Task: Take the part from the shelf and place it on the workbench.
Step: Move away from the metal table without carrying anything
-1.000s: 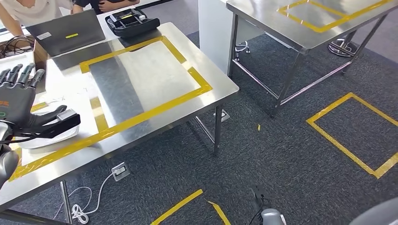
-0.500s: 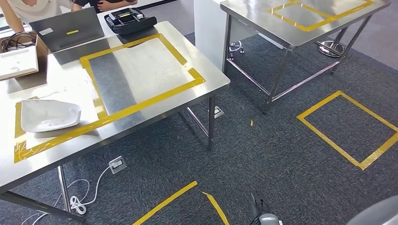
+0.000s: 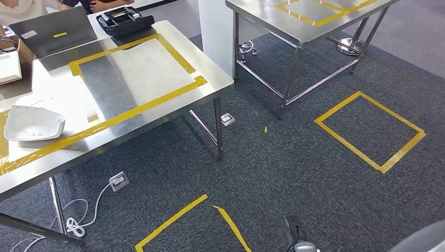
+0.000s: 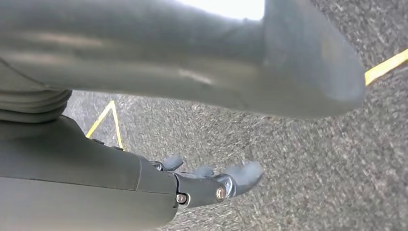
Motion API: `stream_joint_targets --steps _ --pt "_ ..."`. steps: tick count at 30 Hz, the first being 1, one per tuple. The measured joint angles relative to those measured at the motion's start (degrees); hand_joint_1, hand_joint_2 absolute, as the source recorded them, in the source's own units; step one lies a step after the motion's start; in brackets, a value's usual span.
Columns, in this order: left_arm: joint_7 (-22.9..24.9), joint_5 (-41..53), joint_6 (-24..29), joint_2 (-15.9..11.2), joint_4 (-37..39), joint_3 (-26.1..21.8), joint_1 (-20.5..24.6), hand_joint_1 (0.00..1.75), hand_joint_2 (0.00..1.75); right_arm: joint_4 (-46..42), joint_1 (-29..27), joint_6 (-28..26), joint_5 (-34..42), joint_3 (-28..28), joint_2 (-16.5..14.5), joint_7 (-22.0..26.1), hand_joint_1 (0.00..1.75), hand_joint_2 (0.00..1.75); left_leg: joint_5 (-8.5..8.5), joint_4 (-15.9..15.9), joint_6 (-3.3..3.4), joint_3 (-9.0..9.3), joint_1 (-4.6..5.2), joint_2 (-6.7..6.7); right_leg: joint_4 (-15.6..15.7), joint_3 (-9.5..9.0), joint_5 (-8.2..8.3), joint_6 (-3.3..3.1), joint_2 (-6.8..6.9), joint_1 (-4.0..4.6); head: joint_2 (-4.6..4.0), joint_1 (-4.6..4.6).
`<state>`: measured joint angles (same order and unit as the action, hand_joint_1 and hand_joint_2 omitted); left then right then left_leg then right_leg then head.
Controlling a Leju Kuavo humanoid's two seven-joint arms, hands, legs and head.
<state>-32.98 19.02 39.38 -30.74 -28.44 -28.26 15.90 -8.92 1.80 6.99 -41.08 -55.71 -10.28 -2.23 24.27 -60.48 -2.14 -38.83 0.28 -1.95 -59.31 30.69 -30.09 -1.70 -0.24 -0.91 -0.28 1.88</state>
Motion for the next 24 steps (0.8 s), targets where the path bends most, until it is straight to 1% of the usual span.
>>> stream_joint_targets --steps 1,2,3,4,5,6,7,8,9,10,11,12,14,15,16,17,18,19,20,21,22,24 --pt "-0.2 -2.0 -0.6 1.1 -0.3 -3.4 -2.3 0.0 0.0 0.0 0.1 -0.1 -0.1 0.0 0.0 0.2 0.0 0.0 2.72 -2.3 -0.43 -0.67 -0.19 0.81 0.2 0.57 0.74 -0.2 0.08 -0.15 0.0 -0.05" --pt "-0.6 -3.7 -1.2 2.4 -0.3 -6.9 -4.5 0.0 0.0 0.0 0.2 -0.1 -0.2 0.0 0.0 0.4 0.0 0.0 5.72 -5.5 -0.81 -1.42 -0.39 1.36 0.3 1.28 1.41 -0.25 0.06 -0.22 0.0 -0.09" --pt "-0.9 -4.8 -1.8 3.9 0.0 -10.2 -6.4 0.0 0.0 0.0 0.2 -0.1 -0.4 0.0 0.0 0.5 0.0 0.0 7.97 -8.9 -1.12 -1.94 -0.63 1.61 0.3 2.05 2.06 -0.19 0.06 -0.26 0.0 -0.11" --pt "-0.8 -5.5 -2.2 5.7 0.6 -13.1 -8.1 0.0 0.0 0.0 0.2 -0.1 -0.5 -0.1 0.0 0.6 0.0 0.0 9.05 -11.8 -1.36 -2.15 -0.87 1.67 0.2 2.88 2.68 -0.06 0.05 -0.27 0.0 -0.14" --pt "0.2 -5.8 -2.7 7.5 1.7 -15.9 -9.5 0.0 0.0 0.0 0.2 -0.1 -0.6 -0.1 0.0 0.6 0.0 0.0 8.67 -13.2 -1.53 -1.59 -1.14 1.68 0.2 3.75 3.3 0.13 0.08 -0.3 0.0 -0.14" --pt "2.2 -5.9 -3.4 9.4 3.0 -18.3 -10.4 0.0 0.0 0.0 0.2 -0.1 -0.9 -0.1 0.1 0.3 0.0 0.0 7.41 -12.8 -1.64 -0.15 -1.4 1.68 0.1 4.55 3.88 0.37 0.16 -0.35 0.0 -0.15" --pt "5.1 -5.7 -4.3 11.4 4.4 -20.4 -10.9 0.0 0.0 0.0 0.2 -0.1 -1.3 -0.1 0.1 -0.1 0.0 0.0 6.0 -10.3 -1.69 2.49 -1.63 1.67 0.1 5.23 4.46 0.71 0.32 -0.44 0.0 -0.15" --pt "8.8 -5.3 -5.4 13.6 6.0 -22.4 -11.3 0.0 0.0 0.0 0.3 0.1 -1.8 -0.1 0.2 -0.5 0.0 0.0 5.62 -6.2 -1.73 5.91 -1.8 1.65 0.0 5.74 5.01 1.12 0.54 -0.53 0.0 -0.16" --pt "12.8 -4.8 -6.6 15.6 7.4 -23.8 -11.5 0.0 0.0 0.0 0.5 0.2 -2.2 -0.1 0.4 -1.0 0.0 0.0 5.93 -2.2 -1.56 9.07 -1.69 1.78 0.0 5.98 5.51 1.59 0.77 -0.62 0.0 -0.08" --pt "16.9 -4.2 -7.7 17.7 8.8 -24.8 -11.7 0.0 0.0 -0.1 0.6 0.4 -2.6 -0.1 0.6 -1.3 0.0 0.0 6.56 1.1 -1.21 11.28 -1.49 1.93 0.2 5.94 6.0 2.12 0.99 -0.69 0.0 0.01" --pt "20.8 -3.6 -8.7 19.9 10.1 -25.5 -11.9 0.0 0.0 -0.1 0.9 0.6 -2.9 0.0 0.7 -1.3 0.0 0.0 7.25 2.8 -0.73 12.23 -1.18 2.09 0.4 5.81 6.55 2.68 1.14 -0.72 0.0 0.05" --pt "24.0 -3.2 -9.5 21.6 11.1 -26.0 -12.0 0.0 0.0 -0.1 1.1 0.8 -3.1 0.0 0.8 -1.2 0.0 0.0 7.16 3.2 -0.15 12.15 -0.84 2.26 0.7 5.67 7.04 3.17 1.24 -0.8 0.0 0.14" --pt "28.4 -2.9 -10.9 24.6 12.6 -26.7 -12.2 0.0 0.0 -0.1 1.3 1.2 -3.7 0.2 1.1 -0.9 0.0 0.0 6.53 3.3 0.88 11.32 -0.64 2.26 1.1 5.67 7.7 4.0 1.3 -1.03 0.0 0.0" --pt "29.4 -3.0 -11.7 26.0 13.1 -27.1 -12.2 0.0 0.0 -0.1 1.3 1.3 -4.0 0.3 1.3 -0.8 0.0 0.0 6.03 3.4 1.44 10.81 -0.64 2.22 0.7 6.01 6.95 4.23 1.2 -1.17 0.0 -0.05" --pt "30.1 -3.0 -12.8 27.5 13.6 -27.4 -12.2 0.0 0.0 -0.1 1.3 1.5 -4.4 0.5 1.6 -0.6 0.0 0.0 5.38 3.4 2.02 10.11 -0.64 2.17 -0.6 6.61 5.09 4.37 1.07 -1.17 0.0 -0.1" --pt "30.3 -2.7 -14.3 29.1 14.2 -27.6 -12.1 0.0 0.0 -0.1 1.3 1.6 -4.7 0.7 1.8 -0.5 0.0 0.0 4.61 3.5 2.57 9.26 -0.62 2.13 -3.0 7.46 2.24 4.43 0.9 -1.08 0.0 -0.1" --pt "30.0 -1.9 -15.9 30.4 14.6 -27.7 -12.1 0.0 0.0 -0.1 1.4 1.7 -5.0 0.9 2.1 -0.6 0.0 0.0 3.88 3.4 2.95 8.33 -0.46 2.11 -6.4 8.39 -1.16 4.36 0.73 -0.82 0.0 -0.08" --pt "29.5 -0.6 -17.6 31.5 15.0 -27.7 -12.1 0.0 0.0 -0.1 1.4 1.7 -5.2 1.1 2.4 -0.6 0.0 0.0 3.14 3.3 3.23 7.47 -0.26 2.09 -10.1 9.13 -3.95 4.25 0.64 -0.5 0.0 -0.05" --pt "28.9 0.9 -19.1 32.3 15.3 -27.6 -12.1 0.0 0.0 -0.1 1.5 1.6 -5.4 1.2 2.7 -0.8 0.0 0.0 2.48 3.2 3.41 6.68 -0.05 2.06 -13.3 9.53 -5.57 4.09 0.58 -0.22 0.0 -0.04" --pt "28.4 2.1 -20.2 32.8 15.5 -27.5 -12.0 0.0 0.0 -0.1 1.6 1.6 -5.4 1.3 2.9 -0.9 0.0 0.0 2.01 3.2 3.55 6.12 0.13 2.04 -15.4 9.66 -6.26 3.94 0.54 -0.01 0.0 -0.04" --pt "28.1 2.8 -20.8 33.0 15.6 -27.4 -12.0 0.0 0.0 -0.1 1.6 1.6 -5.5 1.3 3.0 -1.0 0.0 0.0 1.73 3.1 3.62 5.81 0.24 2.02 -16.4 9.62 -6.3 3.82 0.53 0.11 0.0 -0.03" --pt "28.0 3.4 -21.0 33.1 15.7 -27.2 -12.0 0.0 0.0 -0.1 1.6 1.6 -5.5 1.4 3.1 -1.1 0.0 0.0 1.57 3.1 3.65 5.57 0.31 2.01 -16.7 9.5 -6.09 3.74 0.52 0.18 0.0 -0.02"
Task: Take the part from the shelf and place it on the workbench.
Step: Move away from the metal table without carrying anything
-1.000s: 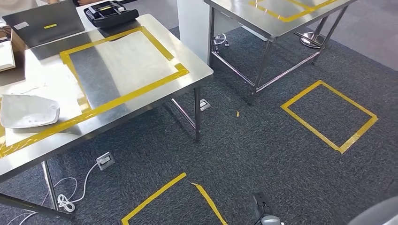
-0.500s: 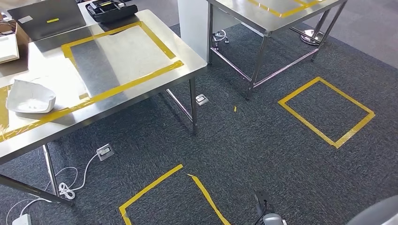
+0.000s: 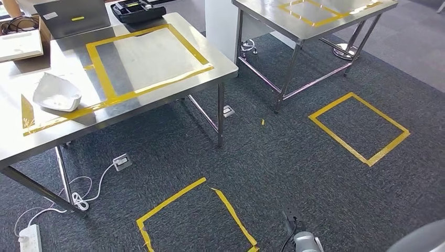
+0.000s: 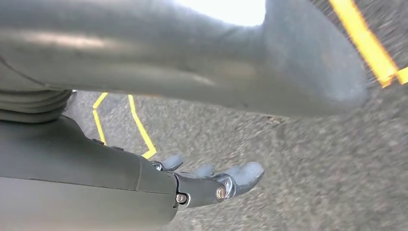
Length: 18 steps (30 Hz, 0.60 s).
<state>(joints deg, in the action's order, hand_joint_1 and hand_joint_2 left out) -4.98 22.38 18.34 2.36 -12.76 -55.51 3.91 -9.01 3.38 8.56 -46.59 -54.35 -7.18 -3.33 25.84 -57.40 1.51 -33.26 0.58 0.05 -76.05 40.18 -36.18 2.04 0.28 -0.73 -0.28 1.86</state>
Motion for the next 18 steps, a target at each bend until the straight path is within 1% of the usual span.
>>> stream_joint_targets --steps 1,2,4,5,6,7,8,9,10,11,12,13,14,15,16,17,18 --pt "-0.2 0.9 -0.3 0.1 0.1 0.3 0.0 0.0 0.0 0.0 0.0 0.0 0.0 0.0 0.1 -0.2 0.0 0.0 -0.19 -0.1 0.02 -0.28 0.08 -0.01 0.0 -0.38 0.56 -0.13 -0.02 0.1 0.0 -0.01" --pt "-0.6 2.9 -0.8 0.2 0.2 1.0 0.1 0.0 0.0 0.0 0.0 -0.2 -0.1 0.0 0.2 -0.5 0.0 0.0 -0.54 -0.2 0.07 -0.83 0.23 -0.01 0.7 -1.46 1.76 -0.44 -0.04 0.33 0.0 -0.02" --pt "-1.1 13.0 -2.6 1.1 0.6 7.7 1.8 0.0 0.0 -0.1 0.4 -0.9 -0.1 0.0 0.5 -2.3 0.0 0.0 -2.5 -0.6 -0.17 -2.65 0.72 0.09 10.4 -8.91 3.33 -2.22 -0.02 1.4 0.0 -0.02" --pt "-0.9 17.5 -3.5 1.4 0.7 11.4 2.9 0.0 0.0 -0.1 0.6 -1.3 0.0 0.0 0.6 -3.0 0.0 0.0 -3.58 -0.6 -0.42 -3.34 0.86 0.15 15.2 -12.17 3.79 -3.12 0.01 1.87 0.0 0.02" --pt "-0.5 20.9 -4.3 1.7 0.8 14.9 4.0 0.0 0.0 -0.1 0.8 -1.7 0.2 0.1 0.6 -3.5 0.0 0.0 -4.68 -0.5 -0.77 -3.83 1.07 0.23 19.4 -14.59 3.9 -3.9 0.08 2.07 0.0 0.03" --pt "0.1 21.2 -4.8 1.8 0.9 16.2 4.4 0.0 0.0 -0.2 0.8 -1.9 0.4 0.0 0.5 -3.5 0.0 0.0 -4.64 -0.5 -1.1 -4.13 1.08 0.28 19.7 -14.11 4.64 -4.18 0.12 1.89 0.0 0.03" --pt "0.6 21.3 -5.1 1.9 1.0 17.2 4.7 0.0 0.0 -0.2 0.8 -2.1 0.6 0.0 0.4 -3.5 0.0 0.0 -3.36 -1.3 -1.49 -4.66 1.06 0.3 19.9 -13.4 5.58 -4.45 0.11 1.6 0.0 0.01" --pt "1.2 21.4 -5.2 2.0 1.1 17.9 4.9 0.0 0.0 -0.2 0.8 -2.2 0.7 0.0 0.3 -3.5 0.0 0.0 -1.0 -3.1 -1.94 -5.31 0.94 0.32 20.1 -12.57 6.51 -4.57 0.11 1.27 0.0 -0.05" --pt "1.7 21.3 -5.3 2.1 1.1 18.5 5.1 0.0 0.0 -0.2 0.8 -2.3 0.8 0.0 0.2 -3.5 0.0 0.0 2.23 -6.1 -2.46 -6.1 0.6 0.31 20.1 -11.66 7.34 -4.6 0.08 1.07 0.0 -0.13" --pt "2.4 21.1 -5.3 2.1 1.2 18.9 5.3 0.0 0.0 -0.2 0.6 -2.4 0.9 0.0 0.2 -3.4 0.0 0.0 5.22 -9.8 -2.98 -6.79 0.27 0.29 20.0 -10.73 8.09 -4.52 0.09 0.91 0.0 -0.18" --pt "3.1 20.7 -5.3 2.1 1.2 19.2 5.3 0.0 0.0 -0.2 0.5 -2.3 0.9 0.0 0.1 -3.3 0.0 0.0 6.96 -13.3 -3.44 -7.16 -0.05 0.28 19.9 -9.8 8.77 -4.32 0.14 0.78 0.0 -0.22" --pt "3.9 20.2 -5.3 2.1 1.3 19.4 5.2 0.0 0.0 -0.2 0.4 -2.3 0.9 0.0 0.1 -3.2 0.0 0.0 7.31 -15.7 -3.83 -6.95 -0.36 0.26 19.7 -8.81 9.41 -4.12 0.22 0.63 0.0 -0.24" --pt "4.4 19.6 -5.3 2.1 1.3 19.4 4.9 0.0 0.0 -0.2 0.4 -2.3 1.0 -0.1 0.0 -3.0 0.0 0.0 6.42 -16.2 -4.14 -5.84 -0.64 0.25 19.5 -7.81 9.99 -3.89 0.29 0.48 0.0 -0.24" --pt "4.8 19.1 -5.3 2.1 1.4 19.4 4.5 0.0 0.0 -0.2 0.4 -2.4 1.1 -0.1 -0.1 -2.8 0.0 0.0 4.91 -14.6 -4.37 -3.69 -0.9 0.23 19.1 -6.87 10.5 -3.64 0.35 0.31 0.0 -0.25" --pt "5.2 18.6 -5.3 2.0 1.4 19.4 4.1 0.0 0.0 -0.2 0.4 -2.5 1.2 -0.1 -0.2 -2.6 0.0 0.0 3.81 -11.1 -4.52 -0.62 -1.12 0.22 18.7 -6.03 10.98 -3.34 0.39 0.17 0.0 -0.25" --pt "5.5 18.2 -5.3 2.0 1.4 19.4 3.6 0.0 0.0 -0.2 0.3 -2.6 1.4 -0.1 -0.3 -2.5 0.0 0.0 3.8 -6.6 -4.52 2.77 -1.15 0.22 18.4 -5.33 11.4 -2.99 0.41 0.08 0.0 -0.25" --pt "5.9 17.9 -5.3 1.9 1.4 19.4 3.1 0.0 0.0 -0.2 0.3 -2.8 1.6 -0.2 -0.4 -2.4 0.0 0.0 4.22 -3.0 -4.19 5.3 -1.05 0.26 18.2 -4.94 11.83 -2.6 0.44 0.02 0.0 -0.16"
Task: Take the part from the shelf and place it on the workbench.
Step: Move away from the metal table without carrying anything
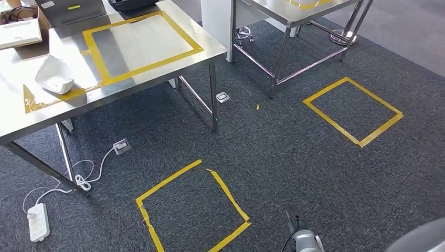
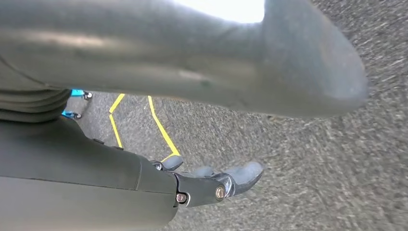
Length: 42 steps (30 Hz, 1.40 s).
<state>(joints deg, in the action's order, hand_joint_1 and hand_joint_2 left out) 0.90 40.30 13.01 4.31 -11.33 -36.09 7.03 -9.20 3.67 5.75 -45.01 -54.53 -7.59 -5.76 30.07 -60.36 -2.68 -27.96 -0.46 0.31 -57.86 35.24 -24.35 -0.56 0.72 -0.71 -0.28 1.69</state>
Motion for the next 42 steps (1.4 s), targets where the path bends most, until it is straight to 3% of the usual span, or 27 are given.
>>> stream_joint_targets --steps 2,4,5,6,8,9,10,11,12,13,15,16,17,19,20,22,24,25,26,27,28,30,32,34,38,42 --pt "1.0 -0.2 0.1 -0.1 0.1 0.0 -1.1 0.0 0.0 0.0 0.0 -0.4 0.3 -0.2 -0.3 -0.3 0.0 0.87 1.11 3.7 1.05 1.86 0.41 0.12 0.0 0.31 0.94 0.83 0.01 -0.1 0.0 -0.01" --pt "2.2 0.1 0.2 -0.3 0.2 0.0 -2.2 0.0 0.0 0.0 -0.2 -0.7 0.7 -0.4 -0.5 -0.8 0.0 1.75 0.25 3.9 2.36 0.84 0.52 0.08 0.1 0.58 1.46 1.68 -0.08 -0.28 0.0 -0.1" --pt "2.8 0.3 0.2 -0.4 0.3 0.0 -2.5 0.0 0.0 0.1 -0.3 -0.9 0.9 -0.5 -0.7 -1.0 0.0 1.75 -0.34 3.9 2.96 0.23 0.49 0.01 -0.6 1.06 0.46 2.0 -0.16 -0.34 0.0 -0.05" --pt "3.3 0.6 0.2 -0.4 0.3 0.0 -2.8 0.0 0.0 0.1 -0.5 -1.1 1.0 -0.6 -0.8 -1.1 0.0 1.75 -1.04 4.0 3.47 -0.5 0.43 -0.07 -2.4 1.81 -1.65 2.24 -0.26 -0.37 0.0 -0.04" --pt "3.7 1.1 0.2 -0.7 0.3 0.0 -3.1 0.0 0.0 0.1 -0.5 -1.4 1.1 -1.0 -1.0 -1.2 0.0 1.75 -2.39 3.9 4.03 -2.13 0.49 -0.14 -9.0 3.83 -7.79 2.5 -0.4 -0.34 0.0 0.02" --pt "3.7 1.3 0.2 -0.8 0.3 0.0 -3.2 0.0 0.0 0.1 -0.5 -1.4 1.1 -1.1 -1.1 -1.3 0.0 1.75 -3.09 3.8 4.11 -3.01 0.6 -0.18 -12.8 4.58 -9.98 2.55 -0.43 -0.3 0.0 0.03" --pt "3.7 1.4 0.2 -0.9 0.3 0.0 -3.3 0.0 0.0 0.1 -0.6 -1.4 1.0 -1.2 -1.1 -1.5 0.0 1.75 -3.79 3.7 4.14 -3.94 0.72 -0.21 -15.6 4.74 -10.74 2.55 -0.45 -0.26 0.0 0.04" --pt "3.6 1.4 0.2 -0.9 0.3 0.0 -3.3 0.0 0.0 0.1 -0.6 -1.3 0.9 -1.2 -1.1 -1.8 0.0 1.75 -4.44 3.4 4.11 -4.92 0.82 -0.22 -16.7 3.97 -10.16 2.45 -0.46 -0.22 0.0 0.09" --pt "3.4 1.4 0.2 -1.0 0.3 0.0 -3.3 0.0 0.0 0.1 -0.6 -1.3 0.8 -1.2 -1.1 -2.0 0.0 1.75 -5.0 3.1 4.03 -5.95 0.87 -0.22 -15.6 2.17 -8.65 2.3 -0.48 -0.16 0.0 0.11" --pt "3.3 1.3 0.2 -1.0 0.3 0.0 -3.3 0.0 0.0 0.1 -0.6 -1.3 0.6 -1.3 -1.2 -2.1 0.0 1.75 -5.49 2.7 3.89 -6.89 0.9 -0.2 -12.4 -0.72 -7.16 2.09 -0.51 -0.08 0.0 0.15" --pt "3.2 1.2 0.2 -1.0 0.3 0.0 -3.3 0.0 0.0 0.1 -0.4 -1.3 0.4 -1.3 -1.2 -2.1 0.0 1.75 -6.35 2.0 3.41 -8.23 0.96 -0.19 -4.1 -6.73 -7.03 1.45 -0.64 0.22 0.0 0.21" --pt "3.2 1.2 0.2 -1.0 0.3 0.0 -3.3 0.0 0.0 0.1 -0.4 -1.3 0.4 -1.3 -1.2 -2.1 0.0 1.75 -6.79 1.8 3.09 -8.49 0.97 -0.2 -1.2 -8.54 -7.59 1.12 -0.72 0.4 0.0 0.27" --pt "3.2 1.2 0.1 -1.0 0.2 0.0 -3.3 0.0 0.0 0.1 -0.4 -1.3 0.4 -1.3 -1.3 -2.2 0.0 1.75 -7.28 1.9 2.75 -8.59 0.94 -0.2 0.3 -9.11 -8.11 0.8 -0.76 0.57 0.0 0.32" --pt "2.9 1.1 0.1 -1.1 0.3 0.0 -3.3 0.0 0.0 0.1 -0.5 -1.2 0.3 -1.3 -1.4 -2.2 0.0 1.75 -8.11 2.1 2.04 -8.72 0.86 -0.12 0.7 -8.43 -7.15 0.06 -0.63 0.57 0.0 0.38" --pt "2.7 1.0 0.0 -1.1 0.3 0.0 -3.3 0.0 0.0 0.1 -0.5 -1.2 0.1 -1.3 -1.4 -2.2 0.0 1.75 -7.47 1.8 1.69 -9.15 0.81 -0.07 0.8 -7.88 -6.5 -0.42 -0.51 0.45 0.0 0.35" --pt "2.2 0.9 -0.5 -1.0 0.3 0.0 -3.2 0.0 0.0 0.1 -0.4 -1.2 -0.4 -1.3 -1.5 -1.9 0.0 1.75 -3.02 -1.9 1.01 -10.51 0.56 -0.02 1.0 -6.54 -5.07 -1.19 -0.24 0.21 0.0 0.21" --pt "1.9 1.1 -0.9 -1.0 0.3 0.0 -2.7 0.0 0.0 0.1 -0.5 -1.0 -1.3 -1.3 -1.5 -1.3 0.0 1.75 2.33 -9.0 0.39 -12.04 0.3 -0.05 0.9 -4.88 -3.77 -1.36 -0.09 0.22 0.0 0.09" --pt "1.9 1.2 -1.0 -0.8 0.3 0.0 -2.5 0.0 0.0 0.1 -0.4 -0.9 -1.7 -1.2 -1.4 -0.9 0.0 1.75 3.4 -12.1 0.16 -12.3 0.17 -0.05 0.8 -3.96 -3.14 -1.27 -0.01 0.23 0.0 0.09" --pt "1.9 1.3 -1.1 -0.7 0.3 0.0 -2.2 0.0 0.0 0.1 -0.4 -0.8 -1.9 -1.2 -1.3 -0.4 0.0 1.75 3.07 -13.5 0.05 -11.8 0.08 -0.06 0.7 -3.02 -2.56 -1.13 0.05 0.22 0.0 0.09" --pt "1.8 1.5 -1.3 -0.5 0.3 0.0 -2.0 0.0 0.44 0.0 -0.4 -0.7 -2.1 -1.1 -1.2 0.1 0.0 1.75 1.71 -13.1 0.01 -10.39 0.0 -0.06 0.6 -2.18 -2.03 -0.97 0.09 0.21 0.0 0.1" --pt "1.7 1.6 -1.7 -0.4 0.3 0.0 -1.8 0.0 0.87 0.0 -0.3 -0.6 -2.1 -1.1 -1.2 0.6 0.0 1.75 0.0 -10.5 0.09 -7.97 -0.05 -0.07 0.5 -1.46 -1.57 -0.78 0.12 0.2 0.0 0.1" --pt "1.7 2.5 -2.6 -0.2 0.3 0.0 -1.5 0.0 1.75 0.0 -0.3 -0.5 -2.1 -1.1 -1.2 1.3 0.0 1.75 -0.74 -2.3 0.54 -1.97 0.05 -0.08 0.2 -0.54 -0.73 -0.27 0.18 0.22 0.0 0.13" --pt "2.8 3.9 -2.9 -0.2 0.3 0.2 -1.3 0.0 1.75 0.0 -0.3 -0.2 -2.1 -1.1 -1.2 1.3 0.0 1.75 0.75 3.4 1.23 1.4 0.42 -0.07 0.2 -0.15 0.07 0.38 0.24 0.21 0.0 0.15" --pt "4.5 5.0 -2.6 -0.1 0.4 0.5 -1.2 0.0 1.75 0.0 -0.3 0.2 -2.3 -1.1 -1.1 0.9 0.0 1.75 0.85 4.5 1.92 1.5 0.68 -0.07 0.5 -0.07 0.67 0.9 0.27 0.13 0.0 0.14" --pt "5.6 5.6 -2.3 -0.1 0.5 0.7 -1.2 0.0 1.75 0.0 -0.3 0.5 -2.6 -1.1 -1.0 0.8 0.0 1.75 -0.05 4.9 2.6 0.82 0.84 -0.16 1.4 0.17 1.52 -0.91 0.05 0.17 0.0 0.18" --pt "5.7 5.6 -2.1 -0.1 0.6 0.9 -1.2 0.0 1.75 0.0 -0.3 0.5 -2.6 -1.1 -0.8 0.8 0.0 1.75 -0.34 4.4 3.07 0.33 1.06 -0.25 1.7 0.25 2.67 0.57 -0.06 -0.06 0.0 0.18"
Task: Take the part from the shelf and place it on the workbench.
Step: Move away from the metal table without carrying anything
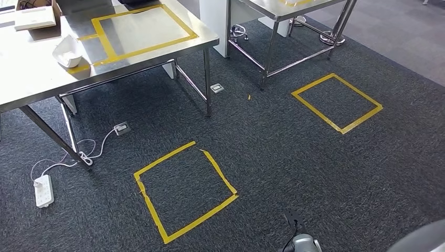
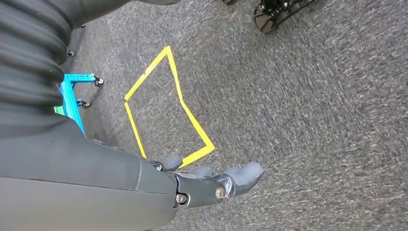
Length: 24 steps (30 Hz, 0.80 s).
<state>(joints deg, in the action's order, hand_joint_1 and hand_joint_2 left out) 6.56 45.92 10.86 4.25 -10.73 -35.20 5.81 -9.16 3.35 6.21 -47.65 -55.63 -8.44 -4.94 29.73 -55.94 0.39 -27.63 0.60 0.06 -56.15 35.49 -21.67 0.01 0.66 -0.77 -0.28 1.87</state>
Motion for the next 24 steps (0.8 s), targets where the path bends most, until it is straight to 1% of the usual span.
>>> stream_joint_targets --steps 4,8,13,14,17,18,24 --pt "0.1 -0.1 0.1 0.0 0.1 0.3 0.0 0.0 1.75 0.0 0.0 0.0 0.0 0.0 0.0 -0.1 0.0 1.75 -0.02 -0.2 0.12 -0.11 0.09 -0.01 0.0 0.02 0.17 0.32 -0.04 -0.06 0.0 0.01" --pt "0.6 -1.5 0.2 0.0 0.0 0.6 -0.1 0.0 1.75 0.0 -0.2 -0.8 0.5 0.6 0.1 -1.8 0.0 1.75 0.0 -0.2 0.14 -0.18 0.1 -0.01 0.0 0.1 0.14 0.57 -0.03 -0.07 0.0 -0.02" --pt "0.4 -5.5 -0.5 -0.3 -0.8 2.8 -1.3 0.0 1.75 -0.7 -1.2 -1.7 4.6 5.6 0.9 -2.4 0.0 1.75 0.02 -0.2 0.16 -0.26 0.08 -0.04 0.0 0.26 0.08 0.8 -0.03 -0.05 0.0 -0.03" --pt "0.3 -6.5 -0.7 -0.4 -1.0 3.4 -1.5 0.0 1.75 -0.9 -1.4 -1.8 5.6 6.6 1.1 -2.2 0.0 1.31 0.02 -0.2 0.15 -0.28 0.07 -0.04 -0.1 0.28 0.07 0.81 -0.03 -0.04 0.0 -0.03" --pt "-0.3 -9.8 -1.5 -0.6 -1.7 5.6 -2.5 0.0 0.44 -1.6 -2.2 -2.1 9.2 10.3 1.7 -1.6 0.0 0.0 -0.01 -0.2 0.11 -0.31 0.05 -0.04 -0.1 0.35 0.06 0.82 -0.04 -0.04 0.0 -0.03" --pt "-0.5 -11.0 -1.8 -0.7 -2.0 6.3 -2.9 0.0 0.0 -1.9 -2.5 -2.2 10.4 11.6 1.8 -1.4 0.0 0.0 -0.01 -0.2 0.1 -0.32 0.05 -0.04 -0.1 0.37 0.06 0.81 -0.04 -0.04 0.0 -0.03" --pt "-1.6 -17.4 -3.5 -1.2 -3.6 11.0 -5.0 0.0 0.0 -3.5 -4.2 -3.0 17.2 19.1 3.0 -0.3 0.0 0.0 -0.06 -0.2 0.05 -0.34 0.05 -0.04 -0.2 0.41 0.06 0.81 -0.04 -0.04 0.0 -0.03"
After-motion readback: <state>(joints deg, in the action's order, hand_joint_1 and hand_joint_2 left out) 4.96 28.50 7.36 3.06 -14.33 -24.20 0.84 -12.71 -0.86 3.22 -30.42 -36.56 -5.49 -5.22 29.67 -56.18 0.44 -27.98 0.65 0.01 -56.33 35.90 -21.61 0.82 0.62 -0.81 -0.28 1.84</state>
